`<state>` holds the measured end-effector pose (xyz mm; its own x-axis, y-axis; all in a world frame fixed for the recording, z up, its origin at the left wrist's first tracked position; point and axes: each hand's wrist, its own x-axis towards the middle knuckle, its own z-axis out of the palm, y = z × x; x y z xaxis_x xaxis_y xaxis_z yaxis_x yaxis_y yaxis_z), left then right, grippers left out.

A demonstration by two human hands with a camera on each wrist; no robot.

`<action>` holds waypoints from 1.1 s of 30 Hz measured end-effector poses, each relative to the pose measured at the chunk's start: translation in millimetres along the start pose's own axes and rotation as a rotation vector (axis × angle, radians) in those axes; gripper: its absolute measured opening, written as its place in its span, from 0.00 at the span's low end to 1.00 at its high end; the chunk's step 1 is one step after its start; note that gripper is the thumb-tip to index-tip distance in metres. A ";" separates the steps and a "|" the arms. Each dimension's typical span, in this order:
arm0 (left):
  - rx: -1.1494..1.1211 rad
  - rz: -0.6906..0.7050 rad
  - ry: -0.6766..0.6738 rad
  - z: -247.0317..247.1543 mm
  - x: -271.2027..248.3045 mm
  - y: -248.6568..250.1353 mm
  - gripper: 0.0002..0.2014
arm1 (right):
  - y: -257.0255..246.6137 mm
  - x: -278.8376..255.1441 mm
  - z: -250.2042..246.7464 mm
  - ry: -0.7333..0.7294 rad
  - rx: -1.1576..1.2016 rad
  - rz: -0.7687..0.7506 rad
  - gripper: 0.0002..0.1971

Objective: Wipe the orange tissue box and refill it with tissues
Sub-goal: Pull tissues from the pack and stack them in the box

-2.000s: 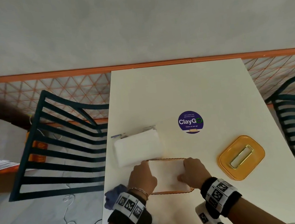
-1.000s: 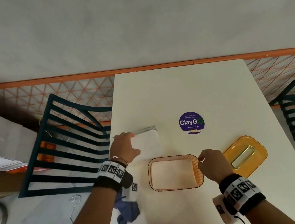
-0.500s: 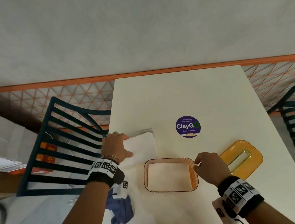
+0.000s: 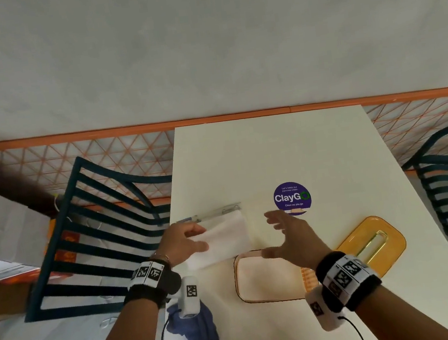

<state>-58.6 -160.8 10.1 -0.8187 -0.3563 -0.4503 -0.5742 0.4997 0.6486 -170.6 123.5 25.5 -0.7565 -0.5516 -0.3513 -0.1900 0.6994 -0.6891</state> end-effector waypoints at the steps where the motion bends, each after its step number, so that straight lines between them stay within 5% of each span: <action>1: -0.066 0.009 0.016 -2.3 -3.6 -2.8 0.15 | -6.2 7.8 5.3 -0.023 0.054 -0.033 0.53; 3: -0.182 0.034 0.072 -6.1 -11.3 -5.0 0.13 | -17.1 24.4 16.6 -0.066 0.145 -0.094 0.61; 5: -0.292 0.065 0.119 -9.3 -19.8 -1.7 0.13 | -28.7 38.9 26.1 -0.105 0.173 -0.136 0.57; 9: -0.409 0.161 0.210 -17.2 -29.1 12.5 0.14 | -47.4 55.0 37.2 -0.046 0.162 -0.167 0.20; 11: -0.458 0.183 0.248 -20.3 -32.3 17.4 0.15 | -47.0 58.9 42.0 0.000 0.265 -0.191 0.13; 19: -0.711 -0.067 0.284 14.4 -23.0 -5.8 0.33 | -31.3 63.5 61.9 0.038 0.308 -0.055 0.22; 28: -0.768 -0.104 0.413 31.3 -4.5 12.8 0.28 | -42.3 70.3 60.9 0.067 0.417 -0.001 0.20; 33: -0.709 -0.117 0.375 33.0 -0.4 17.4 0.28 | -44.3 73.0 59.3 0.050 0.361 -0.021 0.20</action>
<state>-68.5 -125.9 1.3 -0.6249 -0.6788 -0.3855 -0.4125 -0.1322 0.9013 -180.2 25.3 -7.2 -0.7859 -0.5353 -0.3094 0.0206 0.4775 -0.8784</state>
